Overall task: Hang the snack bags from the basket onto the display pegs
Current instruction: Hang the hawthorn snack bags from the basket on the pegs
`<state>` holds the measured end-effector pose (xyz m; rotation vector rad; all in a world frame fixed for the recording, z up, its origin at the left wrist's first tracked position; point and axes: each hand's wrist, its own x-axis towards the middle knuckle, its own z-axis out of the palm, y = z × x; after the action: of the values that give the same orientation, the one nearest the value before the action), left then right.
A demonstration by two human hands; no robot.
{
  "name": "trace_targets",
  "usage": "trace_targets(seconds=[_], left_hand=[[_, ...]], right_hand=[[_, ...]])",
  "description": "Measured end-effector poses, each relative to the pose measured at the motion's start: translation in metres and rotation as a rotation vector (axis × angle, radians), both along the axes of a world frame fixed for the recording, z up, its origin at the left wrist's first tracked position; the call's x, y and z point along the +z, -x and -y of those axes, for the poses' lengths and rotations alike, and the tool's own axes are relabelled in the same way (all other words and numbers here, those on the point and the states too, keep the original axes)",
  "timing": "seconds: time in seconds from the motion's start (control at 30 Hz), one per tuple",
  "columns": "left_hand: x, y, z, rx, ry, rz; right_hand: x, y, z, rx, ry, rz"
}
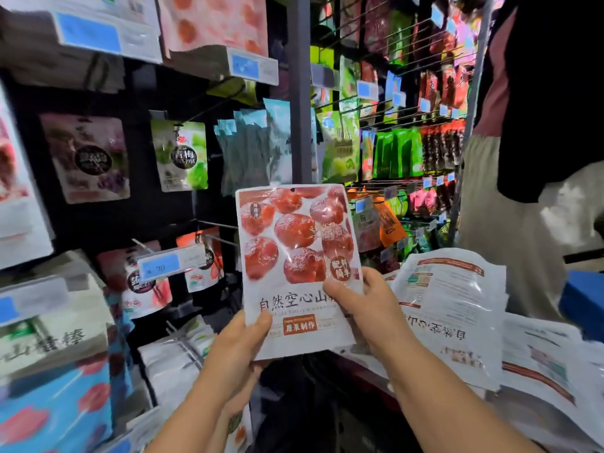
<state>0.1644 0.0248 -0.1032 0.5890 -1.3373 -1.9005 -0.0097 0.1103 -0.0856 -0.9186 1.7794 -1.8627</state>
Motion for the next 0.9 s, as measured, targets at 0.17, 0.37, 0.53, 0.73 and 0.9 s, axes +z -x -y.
trace_targets(seconds=[0.17, 0.37, 0.53, 0.73, 0.9], left_hand=[[0.005, -0.002, -0.002, -0.227, 0.018, -0.035], [-0.010, 0.015, -0.013, -0.136, -0.062, 0.011], [-0.028, 0.019, -0.018, -0.106, -0.069, -0.022], [-0.053, 0.027, -0.017, -0.079, -0.123, 0.006], [-0.064, 0.035, -0.017, -0.094, -0.142, 0.026]], right_hand=[[0.003, -0.010, -0.017, -0.037, 0.033, -0.073], [0.007, 0.001, -0.053, 0.087, -0.158, -0.263], [0.015, 0.053, -0.115, 0.024, -0.387, -0.711], [-0.003, 0.101, -0.172, 0.226, -0.742, -1.061], [-0.015, 0.105, -0.176, 0.180, -0.677, -1.064]])
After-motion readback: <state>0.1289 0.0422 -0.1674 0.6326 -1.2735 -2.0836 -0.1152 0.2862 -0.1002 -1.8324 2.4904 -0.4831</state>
